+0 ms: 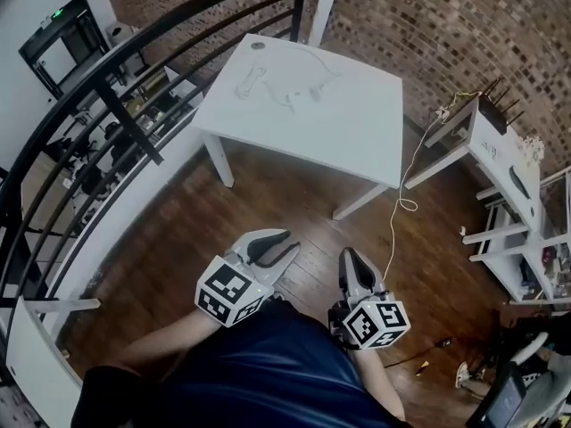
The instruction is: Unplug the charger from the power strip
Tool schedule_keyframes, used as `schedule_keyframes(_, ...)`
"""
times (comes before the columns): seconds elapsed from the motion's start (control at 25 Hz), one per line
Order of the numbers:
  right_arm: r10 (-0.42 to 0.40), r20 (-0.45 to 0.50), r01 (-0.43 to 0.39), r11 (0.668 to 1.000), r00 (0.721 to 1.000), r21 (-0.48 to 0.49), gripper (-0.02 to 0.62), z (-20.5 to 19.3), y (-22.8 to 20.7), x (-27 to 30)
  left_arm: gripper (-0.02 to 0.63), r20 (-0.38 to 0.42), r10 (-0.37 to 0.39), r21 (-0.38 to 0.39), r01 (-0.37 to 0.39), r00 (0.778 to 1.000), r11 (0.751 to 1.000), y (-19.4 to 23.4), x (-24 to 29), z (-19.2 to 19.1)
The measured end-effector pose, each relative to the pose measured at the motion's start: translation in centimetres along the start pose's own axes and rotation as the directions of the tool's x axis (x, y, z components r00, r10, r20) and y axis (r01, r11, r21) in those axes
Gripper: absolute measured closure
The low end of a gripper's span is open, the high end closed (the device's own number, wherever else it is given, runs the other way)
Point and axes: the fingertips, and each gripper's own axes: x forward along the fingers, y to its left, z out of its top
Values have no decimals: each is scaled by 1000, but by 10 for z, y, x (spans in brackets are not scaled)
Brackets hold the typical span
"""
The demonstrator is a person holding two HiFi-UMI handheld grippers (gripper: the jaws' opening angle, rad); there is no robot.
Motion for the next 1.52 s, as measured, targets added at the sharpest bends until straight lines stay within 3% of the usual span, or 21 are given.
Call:
schedule_keyframes(0.36, -11, 24, 11, 1000, 1000, 9, 583, 14, -31, 19, 500, 15, 71, 20, -71, 997, 997, 27, 30, 12)
schedule_keyframes(0.56, -55, -3, 55, 998, 998, 3, 583, 33, -65, 43, 472, 22, 88, -10, -88, 996, 996, 55, 70, 29)
schedule_keyframes(0.92, -149, -75, 150, 989, 986, 7, 583, 73, -123, 152, 463, -14, 36, -53, -37, 999, 998, 164, 175, 68)
schedule_keyframes(1.2, -169, -137, 173, 985, 976, 14, 583, 107, -142, 241, 388, -114, 45, 53, -39, 992, 998, 264, 238, 79)
schedule_keyframes(1.32, -151, -159, 148, 989, 976, -25, 583, 118, -147, 275, 371, -146, 67, 74, -56, 987, 996, 301, 260, 81)
schedule_keyframes(1.52, -99, -259, 40, 974, 961, -224, 583, 110, -179, 328, 366, -155, 130, 40, -125, 979, 991, 338, 292, 79)
